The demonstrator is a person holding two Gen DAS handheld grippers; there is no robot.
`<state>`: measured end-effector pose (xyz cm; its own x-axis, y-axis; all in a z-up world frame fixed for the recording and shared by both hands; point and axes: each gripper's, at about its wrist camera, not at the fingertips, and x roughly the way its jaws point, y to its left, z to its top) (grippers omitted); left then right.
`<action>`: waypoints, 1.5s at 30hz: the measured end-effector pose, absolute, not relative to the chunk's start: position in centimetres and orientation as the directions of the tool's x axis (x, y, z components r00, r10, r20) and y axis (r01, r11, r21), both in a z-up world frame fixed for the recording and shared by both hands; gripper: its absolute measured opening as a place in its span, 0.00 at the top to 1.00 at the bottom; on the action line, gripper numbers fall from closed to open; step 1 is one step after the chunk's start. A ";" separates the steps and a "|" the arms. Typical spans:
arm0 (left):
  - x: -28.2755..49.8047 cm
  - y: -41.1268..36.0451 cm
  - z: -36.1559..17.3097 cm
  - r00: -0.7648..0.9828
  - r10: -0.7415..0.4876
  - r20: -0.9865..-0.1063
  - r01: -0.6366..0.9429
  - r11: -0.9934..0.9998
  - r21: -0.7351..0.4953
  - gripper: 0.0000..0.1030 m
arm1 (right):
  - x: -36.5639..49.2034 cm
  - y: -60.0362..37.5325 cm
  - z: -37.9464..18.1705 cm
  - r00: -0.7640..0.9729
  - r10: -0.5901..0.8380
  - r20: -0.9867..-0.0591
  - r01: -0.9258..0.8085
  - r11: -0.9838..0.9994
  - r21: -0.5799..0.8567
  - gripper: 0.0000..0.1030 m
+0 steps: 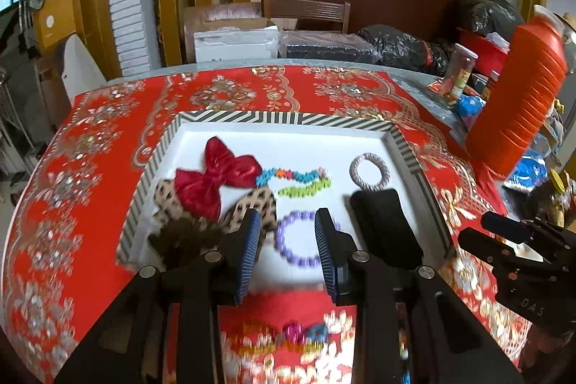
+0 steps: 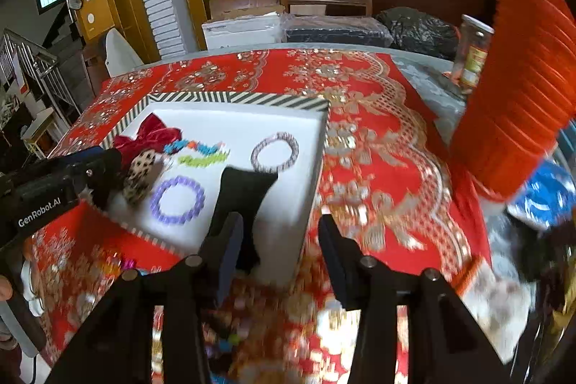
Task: Organize jewelry
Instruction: 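Withdraw both tools from the tray toward the remaining bracelets, then grasp the colourful bead bracelet with the left tool while the right tool grasps the blue bead bracelet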
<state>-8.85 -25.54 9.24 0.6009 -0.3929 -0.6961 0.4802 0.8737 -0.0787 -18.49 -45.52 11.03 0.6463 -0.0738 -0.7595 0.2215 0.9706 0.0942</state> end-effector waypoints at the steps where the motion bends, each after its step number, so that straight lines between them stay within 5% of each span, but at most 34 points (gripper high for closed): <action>1: -9.5 -25.3 9.3 0.603 -0.390 -0.695 0.480 0.874 -0.074 0.77 | -19.2 -45.3 11.1 0.651 -0.067 -0.757 0.221 0.970 0.104 0.52; 27: -19.5 -20.9 10.9 0.661 -0.386 -0.644 0.466 0.883 -0.051 0.77 | -28.6 -39.7 13.9 0.712 -0.047 -0.701 0.178 0.977 0.115 0.46; 45: -19.1 -19.5 9.0 0.580 -0.419 -0.698 0.469 0.873 -0.134 0.77 | -30.6 -42.3 12.3 0.685 -0.069 -0.726 0.242 0.961 0.137 0.46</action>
